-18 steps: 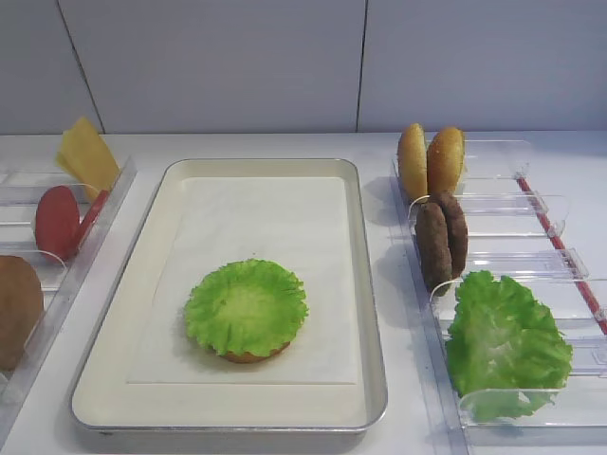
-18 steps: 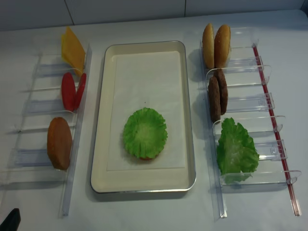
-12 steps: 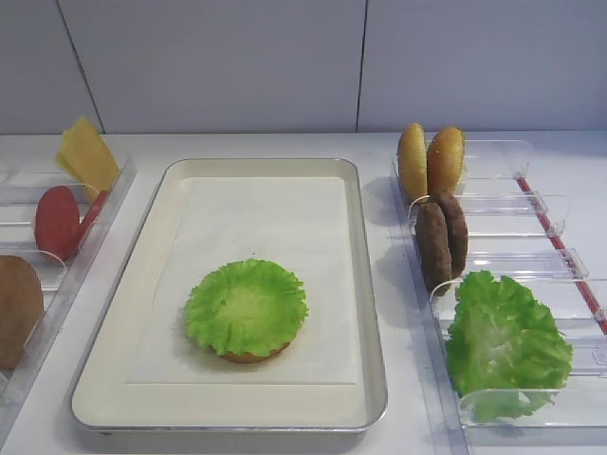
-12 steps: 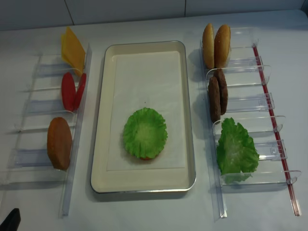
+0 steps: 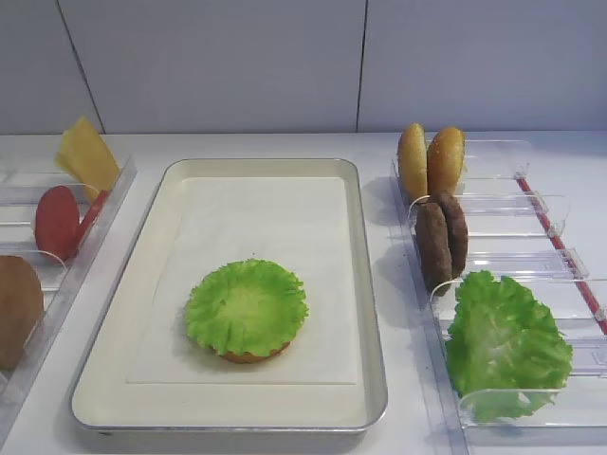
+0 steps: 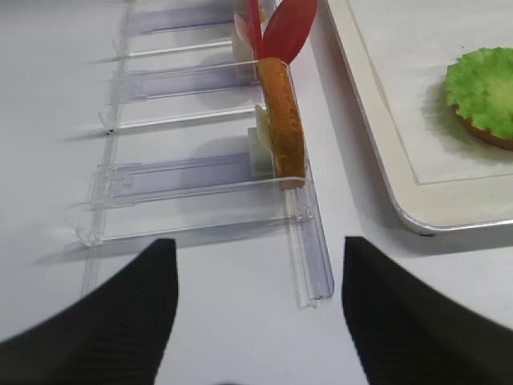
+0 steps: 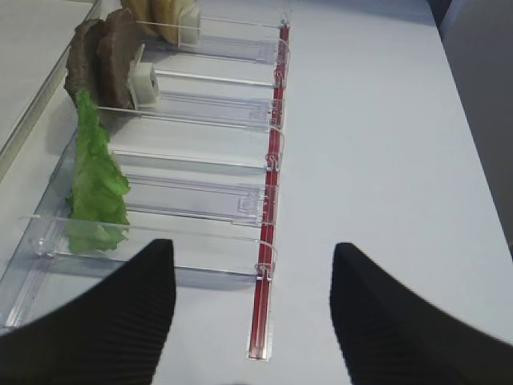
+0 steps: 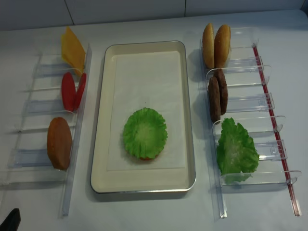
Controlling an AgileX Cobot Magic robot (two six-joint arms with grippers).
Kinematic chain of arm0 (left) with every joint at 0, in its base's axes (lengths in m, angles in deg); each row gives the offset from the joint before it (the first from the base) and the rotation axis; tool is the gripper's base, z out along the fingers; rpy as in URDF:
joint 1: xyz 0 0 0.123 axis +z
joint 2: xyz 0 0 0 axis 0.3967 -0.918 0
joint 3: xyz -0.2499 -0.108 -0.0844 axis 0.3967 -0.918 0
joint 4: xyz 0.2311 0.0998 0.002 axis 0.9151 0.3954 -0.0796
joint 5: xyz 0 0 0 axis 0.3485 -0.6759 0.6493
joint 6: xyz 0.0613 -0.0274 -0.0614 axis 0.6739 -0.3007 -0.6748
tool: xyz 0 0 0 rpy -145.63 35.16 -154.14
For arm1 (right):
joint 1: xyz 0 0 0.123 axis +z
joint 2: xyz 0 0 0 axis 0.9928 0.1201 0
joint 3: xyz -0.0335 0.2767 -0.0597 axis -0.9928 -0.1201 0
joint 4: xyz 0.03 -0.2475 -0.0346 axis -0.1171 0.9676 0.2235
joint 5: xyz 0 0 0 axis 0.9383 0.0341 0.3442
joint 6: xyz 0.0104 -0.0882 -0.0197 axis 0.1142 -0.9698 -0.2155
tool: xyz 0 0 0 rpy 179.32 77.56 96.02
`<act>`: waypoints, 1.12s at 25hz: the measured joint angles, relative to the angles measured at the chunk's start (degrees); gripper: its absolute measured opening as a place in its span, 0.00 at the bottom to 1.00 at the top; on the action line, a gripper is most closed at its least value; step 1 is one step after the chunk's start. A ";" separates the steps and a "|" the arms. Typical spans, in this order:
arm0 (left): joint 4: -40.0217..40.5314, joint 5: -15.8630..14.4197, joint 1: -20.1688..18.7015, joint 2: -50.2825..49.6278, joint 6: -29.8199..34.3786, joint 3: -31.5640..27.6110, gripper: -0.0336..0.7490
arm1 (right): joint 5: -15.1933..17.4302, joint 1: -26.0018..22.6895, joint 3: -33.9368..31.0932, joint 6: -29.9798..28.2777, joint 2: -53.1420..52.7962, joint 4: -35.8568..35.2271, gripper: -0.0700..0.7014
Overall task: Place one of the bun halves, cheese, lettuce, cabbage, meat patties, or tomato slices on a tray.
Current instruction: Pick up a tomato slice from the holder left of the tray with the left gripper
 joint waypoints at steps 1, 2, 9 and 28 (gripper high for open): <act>0.00 0.00 0.00 0.00 0.00 0.00 0.56 | 0.00 0.00 0.00 0.00 0.00 0.00 0.68; 0.00 0.00 0.00 0.00 0.00 0.00 0.56 | 0.00 0.00 0.00 0.00 0.00 0.00 0.68; 0.00 0.00 0.00 0.00 0.00 0.00 0.56 | 0.00 0.00 0.00 0.00 0.00 0.00 0.68; -2.03 5.54 0.00 -16.55 10.17 8.20 0.56 | 0.00 0.00 0.00 0.00 0.00 0.00 0.68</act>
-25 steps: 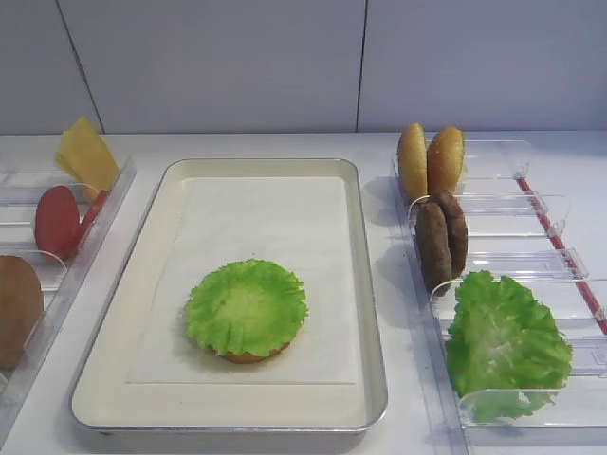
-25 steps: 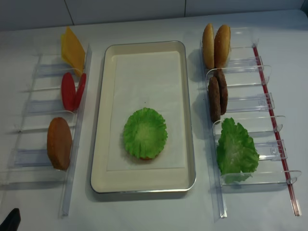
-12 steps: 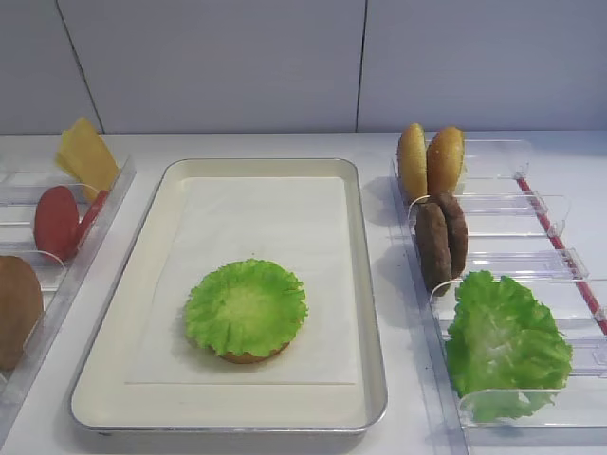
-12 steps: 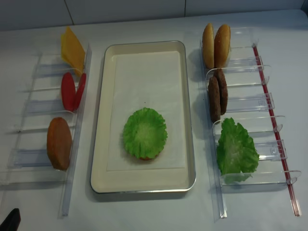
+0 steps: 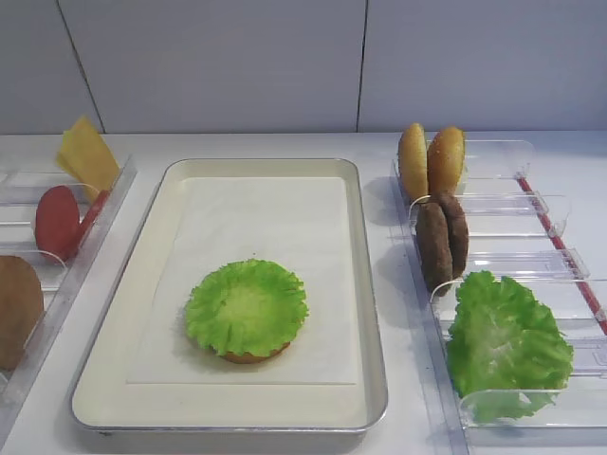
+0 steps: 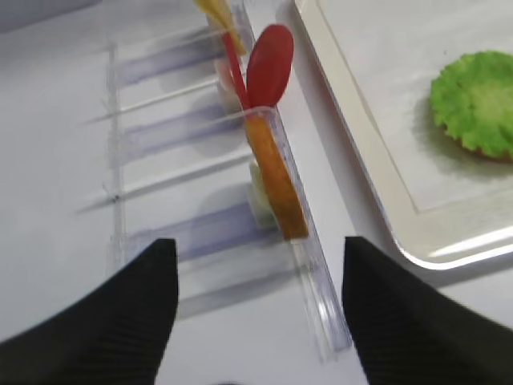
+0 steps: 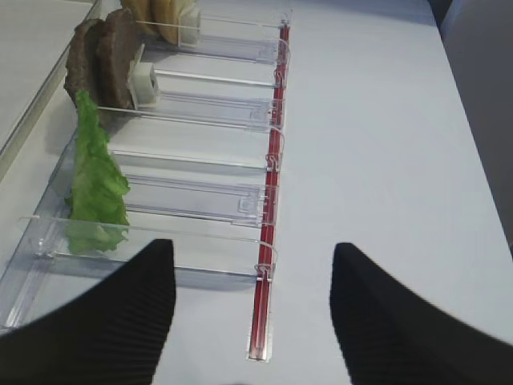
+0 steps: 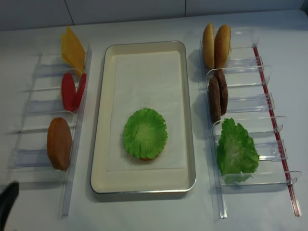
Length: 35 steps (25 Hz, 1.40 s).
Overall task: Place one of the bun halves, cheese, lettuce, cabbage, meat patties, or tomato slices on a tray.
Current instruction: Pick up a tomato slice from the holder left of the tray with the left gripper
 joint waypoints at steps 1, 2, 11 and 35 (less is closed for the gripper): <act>0.00 2.35 0.00 -2.33 0.22 0.45 0.56 | 0.00 0.00 0.00 0.00 0.00 0.00 0.68; -0.32 4.45 0.00 -4.29 0.38 0.96 0.56 | 0.00 0.00 0.00 0.00 0.00 0.00 0.68; -1.45 11.44 -0.78 -28.22 3.07 7.77 0.56 | 0.00 0.00 0.00 0.00 0.00 0.00 0.68; 35.86 5.69 -23.66 -76.65 -39.04 31.56 0.48 | 0.00 0.00 0.00 0.00 0.00 0.00 0.68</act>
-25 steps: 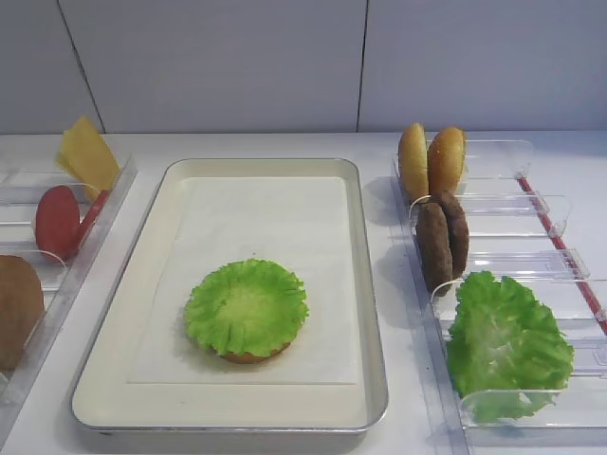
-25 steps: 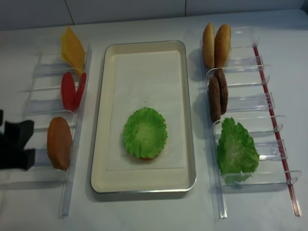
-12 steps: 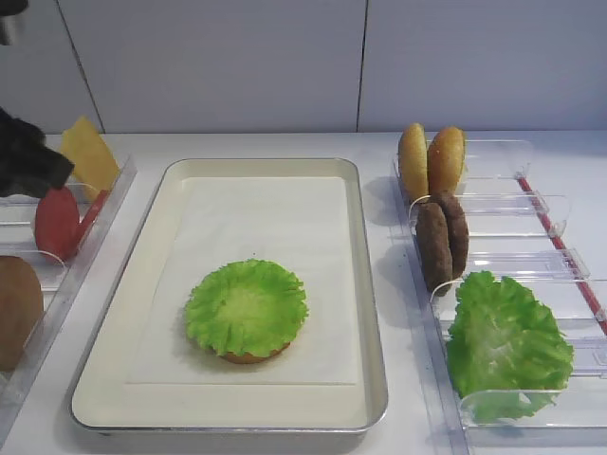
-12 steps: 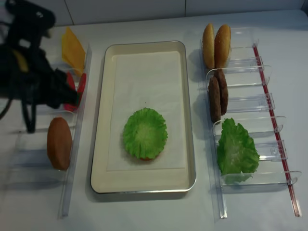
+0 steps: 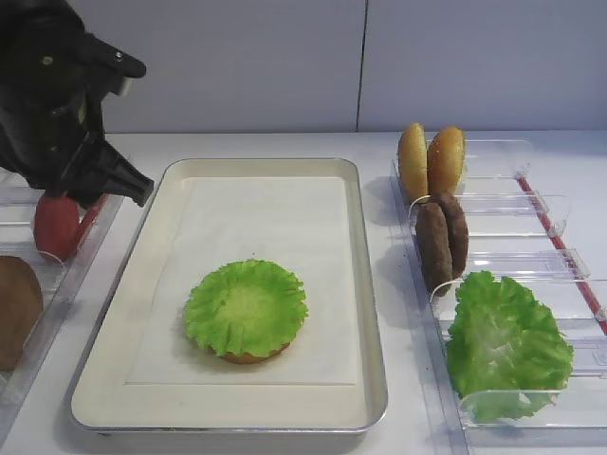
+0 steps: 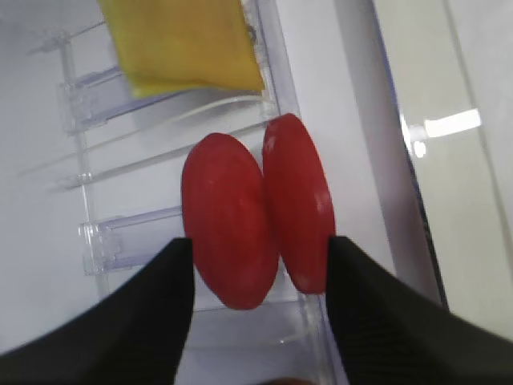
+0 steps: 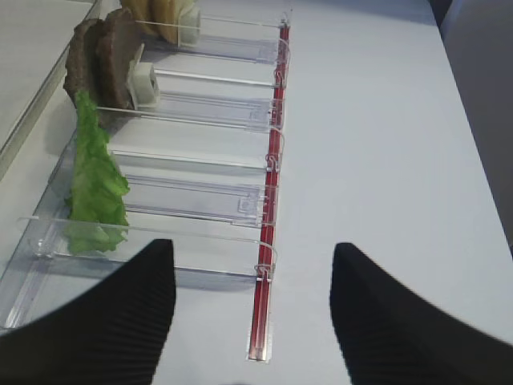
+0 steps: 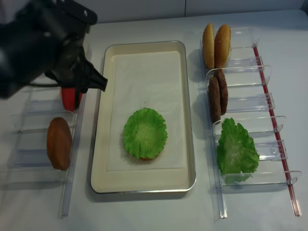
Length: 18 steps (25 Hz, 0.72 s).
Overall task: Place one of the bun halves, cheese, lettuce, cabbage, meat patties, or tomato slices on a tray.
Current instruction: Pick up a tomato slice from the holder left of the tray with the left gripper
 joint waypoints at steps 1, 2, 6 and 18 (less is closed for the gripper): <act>0.42 -0.51 0.00 -1.57 -0.25 0.53 0.48 | 0.00 0.00 0.00 0.00 0.00 0.00 0.68; 0.64 -0.62 0.00 -2.75 -0.50 1.03 0.48 | 0.00 0.00 0.00 0.00 0.00 0.00 0.68; 1.15 -0.18 -0.22 -5.97 -0.90 2.20 0.48 | 0.00 0.00 0.00 0.00 0.00 0.00 0.68; 1.03 2.71 -0.30 -8.33 -1.09 2.56 0.47 | 0.00 0.00 0.00 0.03 0.00 0.00 0.68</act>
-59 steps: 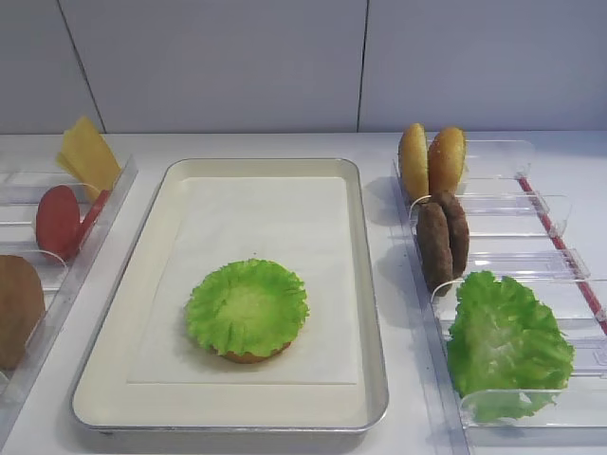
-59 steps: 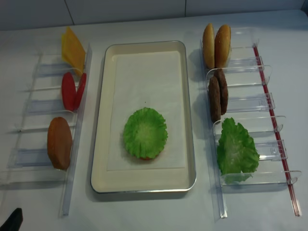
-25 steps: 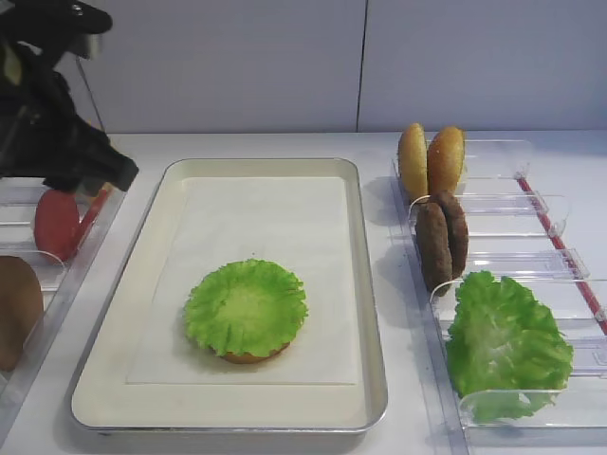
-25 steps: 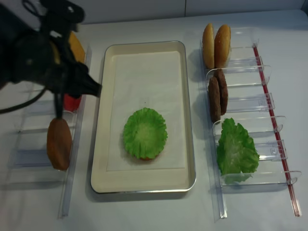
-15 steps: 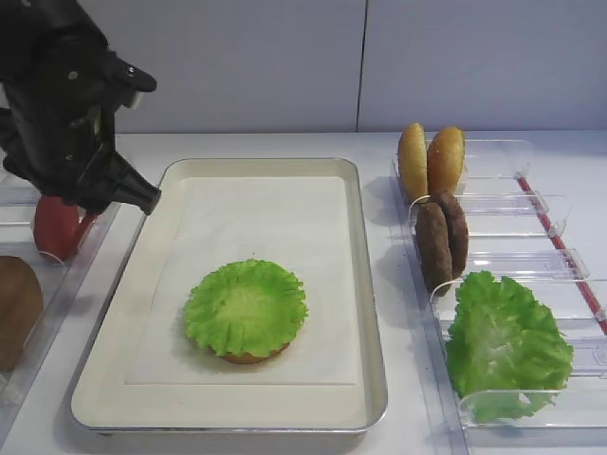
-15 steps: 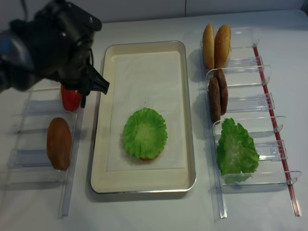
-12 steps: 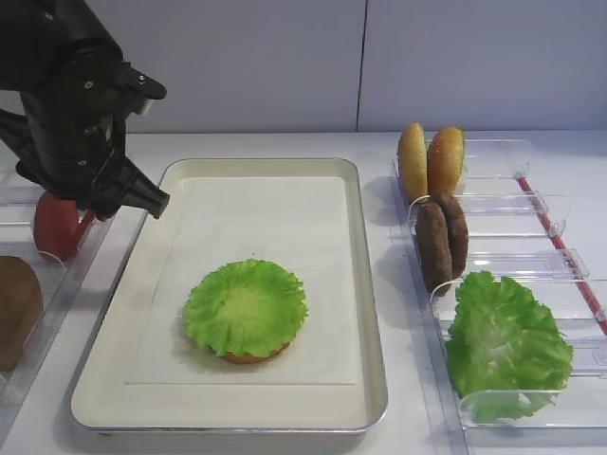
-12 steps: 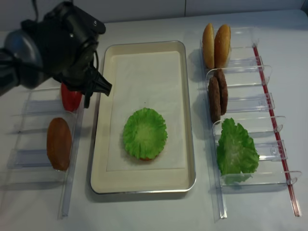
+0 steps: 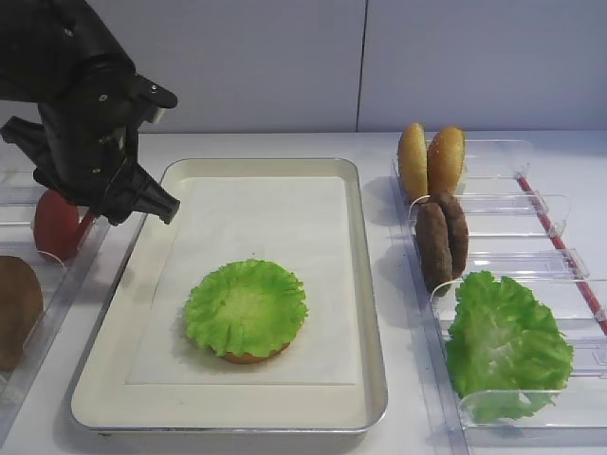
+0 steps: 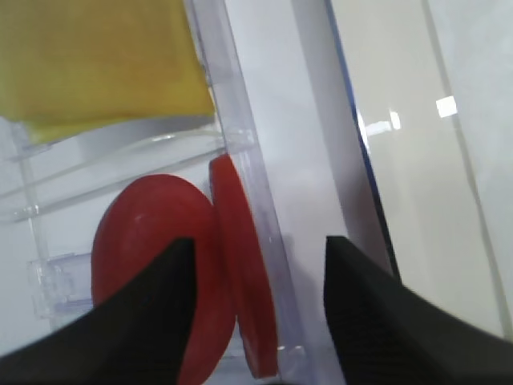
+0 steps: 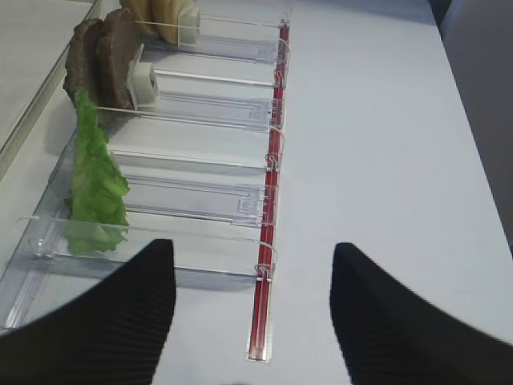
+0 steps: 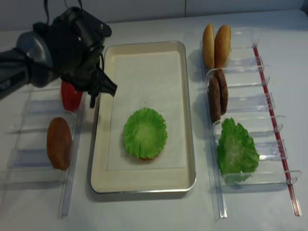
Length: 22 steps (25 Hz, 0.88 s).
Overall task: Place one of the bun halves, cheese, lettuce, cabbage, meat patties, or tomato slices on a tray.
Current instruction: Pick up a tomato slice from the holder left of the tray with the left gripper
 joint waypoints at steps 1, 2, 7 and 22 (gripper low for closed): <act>0.00 0.00 0.00 -0.09 0.00 0.00 0.46 | 0.00 0.00 0.00 0.00 0.00 0.00 0.68; 0.00 0.00 0.00 -0.14 -0.10 0.00 0.46 | 0.00 0.00 0.00 0.00 0.00 0.00 0.68; 0.70 0.00 0.00 -0.14 -1.26 0.00 0.38 | 0.00 0.00 0.00 0.00 0.00 0.00 0.68; 1.06 -0.18 0.00 -0.14 -1.49 0.00 0.13 | 0.00 0.00 0.00 0.00 0.00 0.00 0.68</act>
